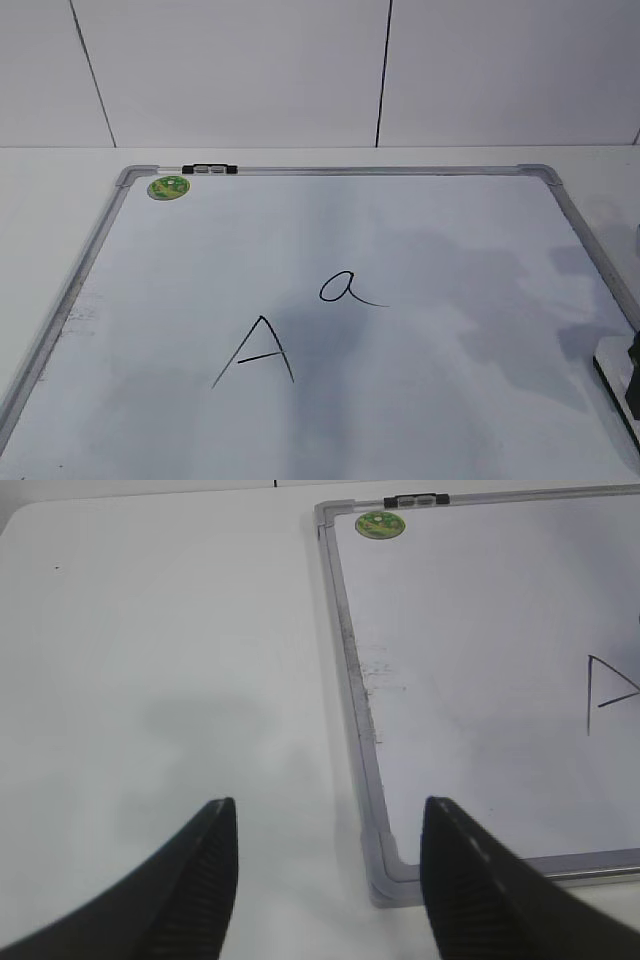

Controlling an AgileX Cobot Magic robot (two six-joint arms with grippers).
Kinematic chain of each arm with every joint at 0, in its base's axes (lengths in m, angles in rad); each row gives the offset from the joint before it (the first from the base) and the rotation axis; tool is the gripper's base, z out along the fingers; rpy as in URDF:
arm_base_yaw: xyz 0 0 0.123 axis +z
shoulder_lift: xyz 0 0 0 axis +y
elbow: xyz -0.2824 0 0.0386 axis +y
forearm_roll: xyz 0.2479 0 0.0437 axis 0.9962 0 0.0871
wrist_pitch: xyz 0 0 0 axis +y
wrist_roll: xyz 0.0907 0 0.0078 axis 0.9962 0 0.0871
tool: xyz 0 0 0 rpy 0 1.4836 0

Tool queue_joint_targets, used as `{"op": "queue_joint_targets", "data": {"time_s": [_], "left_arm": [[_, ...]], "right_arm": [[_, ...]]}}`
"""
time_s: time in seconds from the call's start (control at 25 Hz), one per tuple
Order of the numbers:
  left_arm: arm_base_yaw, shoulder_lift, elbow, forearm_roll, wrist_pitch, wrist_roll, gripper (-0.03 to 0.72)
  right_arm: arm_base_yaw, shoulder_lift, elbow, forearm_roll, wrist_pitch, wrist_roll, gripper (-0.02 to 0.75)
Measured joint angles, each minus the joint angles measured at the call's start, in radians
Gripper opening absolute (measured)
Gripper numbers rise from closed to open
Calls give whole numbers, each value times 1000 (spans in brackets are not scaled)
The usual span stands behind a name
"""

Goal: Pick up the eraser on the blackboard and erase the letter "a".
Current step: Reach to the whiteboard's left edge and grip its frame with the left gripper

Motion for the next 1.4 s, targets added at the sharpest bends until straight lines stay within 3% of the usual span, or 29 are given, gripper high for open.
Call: {"op": "queue_joint_targets", "data": {"time_s": [0.56,0.92,1.4], "left_arm": [[0,0,0,0,0,0,433],[0,0,0,0,0,0,433],[0,0,0,0,0,0,433]], "right_arm": [[0,96,-6,-12,-57,0,649],[0,114,-6,-12,-71,-1,571],[0,114,-6,-12,-69,-1,566]]}}
